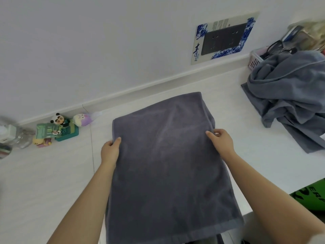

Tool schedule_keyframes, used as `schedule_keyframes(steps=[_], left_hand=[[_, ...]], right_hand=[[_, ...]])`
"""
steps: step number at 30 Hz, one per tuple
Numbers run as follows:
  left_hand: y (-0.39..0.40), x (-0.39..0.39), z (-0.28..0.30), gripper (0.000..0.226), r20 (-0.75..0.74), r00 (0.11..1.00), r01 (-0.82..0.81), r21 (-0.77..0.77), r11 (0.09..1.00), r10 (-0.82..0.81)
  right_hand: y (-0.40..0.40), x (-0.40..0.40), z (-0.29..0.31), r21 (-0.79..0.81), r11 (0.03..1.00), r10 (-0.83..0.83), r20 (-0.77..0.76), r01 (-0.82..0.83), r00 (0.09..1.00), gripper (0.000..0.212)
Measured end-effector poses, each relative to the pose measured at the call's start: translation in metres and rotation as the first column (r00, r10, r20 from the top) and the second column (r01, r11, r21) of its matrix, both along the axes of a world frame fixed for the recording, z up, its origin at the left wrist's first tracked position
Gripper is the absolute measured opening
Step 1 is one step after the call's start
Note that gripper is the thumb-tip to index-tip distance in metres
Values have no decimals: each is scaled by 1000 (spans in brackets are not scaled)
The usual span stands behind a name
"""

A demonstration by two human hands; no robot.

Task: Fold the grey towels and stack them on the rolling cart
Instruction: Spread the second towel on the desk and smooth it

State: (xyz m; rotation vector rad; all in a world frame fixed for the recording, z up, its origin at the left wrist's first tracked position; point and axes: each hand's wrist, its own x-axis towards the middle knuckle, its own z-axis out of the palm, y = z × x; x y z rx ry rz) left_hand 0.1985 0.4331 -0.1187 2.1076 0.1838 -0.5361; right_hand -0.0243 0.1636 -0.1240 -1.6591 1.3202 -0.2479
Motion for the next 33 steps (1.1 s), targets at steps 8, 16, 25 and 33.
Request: schedule_keyframes(steps=[8, 16, 25, 33], left_hand=[[-35, 67, 11, 41, -305, 918, -332, -249, 910, 252], [-57, 101, 8, 36, -299, 939, -197, -64, 978, 170], [-48, 104, 24, 31, -497, 859, -246, -197, 949, 119], [-60, 99, 34, 17, -548, 823, -394, -360, 846, 149]], right_hand=[[-63, 73, -1, 211, 976, -90, 202, 46, 975, 26], [-102, 139, -1, 364, 932, -69, 192, -5, 979, 48], [-115, 168, 4, 515, 856, -166, 217, 32, 962, 24], [-119, 181, 10, 576, 817, -193, 233, 25, 953, 43]])
